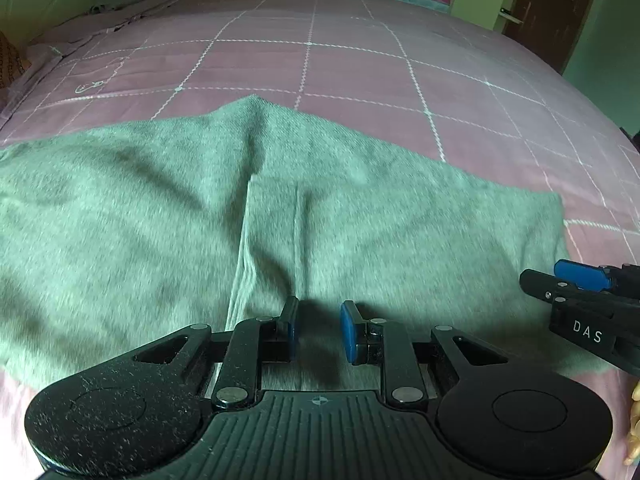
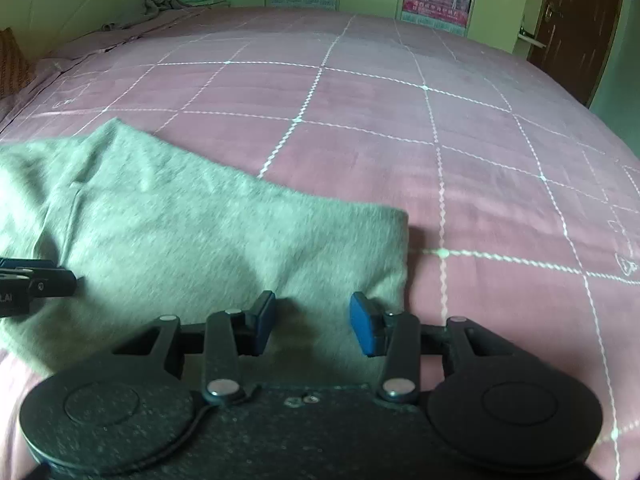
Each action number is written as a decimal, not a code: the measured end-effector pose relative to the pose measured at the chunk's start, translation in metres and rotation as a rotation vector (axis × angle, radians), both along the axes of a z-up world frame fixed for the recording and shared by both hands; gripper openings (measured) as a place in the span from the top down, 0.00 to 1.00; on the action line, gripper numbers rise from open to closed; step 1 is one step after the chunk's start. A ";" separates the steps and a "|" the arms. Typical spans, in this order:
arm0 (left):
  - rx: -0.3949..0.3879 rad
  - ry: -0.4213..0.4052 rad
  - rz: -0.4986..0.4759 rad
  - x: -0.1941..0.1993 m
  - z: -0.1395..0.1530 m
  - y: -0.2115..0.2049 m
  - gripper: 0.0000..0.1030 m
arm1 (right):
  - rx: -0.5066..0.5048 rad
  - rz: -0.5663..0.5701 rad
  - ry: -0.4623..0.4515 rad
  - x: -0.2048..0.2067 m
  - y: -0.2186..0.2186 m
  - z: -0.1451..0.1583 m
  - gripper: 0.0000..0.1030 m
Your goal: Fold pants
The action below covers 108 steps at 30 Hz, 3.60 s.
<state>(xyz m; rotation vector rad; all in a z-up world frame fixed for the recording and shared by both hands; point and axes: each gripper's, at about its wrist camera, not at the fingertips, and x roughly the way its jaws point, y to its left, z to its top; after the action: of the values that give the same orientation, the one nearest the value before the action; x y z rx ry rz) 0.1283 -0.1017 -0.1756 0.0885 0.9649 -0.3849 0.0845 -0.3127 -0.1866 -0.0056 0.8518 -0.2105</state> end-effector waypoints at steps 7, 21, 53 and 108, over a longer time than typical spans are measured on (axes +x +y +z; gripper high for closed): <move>-0.009 -0.008 0.002 -0.022 0.005 0.008 0.78 | 0.022 0.044 -0.027 -0.030 0.015 0.013 0.59; -0.043 -0.037 0.032 -0.040 0.030 0.035 0.78 | 0.134 0.006 -0.082 -0.063 0.026 0.023 0.54; -0.392 0.140 0.653 0.016 -0.008 0.268 0.48 | 0.228 0.173 -0.076 -0.018 0.112 0.024 0.45; 0.012 -0.218 -0.403 -0.001 0.029 -0.082 0.75 | 0.265 -0.093 -0.100 -0.058 -0.026 0.035 0.35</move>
<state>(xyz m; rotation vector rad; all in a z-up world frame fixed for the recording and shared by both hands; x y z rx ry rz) 0.1271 -0.1833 -0.1463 0.3322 0.7304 -0.7253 0.0267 -0.3391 -0.1519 0.2910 0.7754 -0.1823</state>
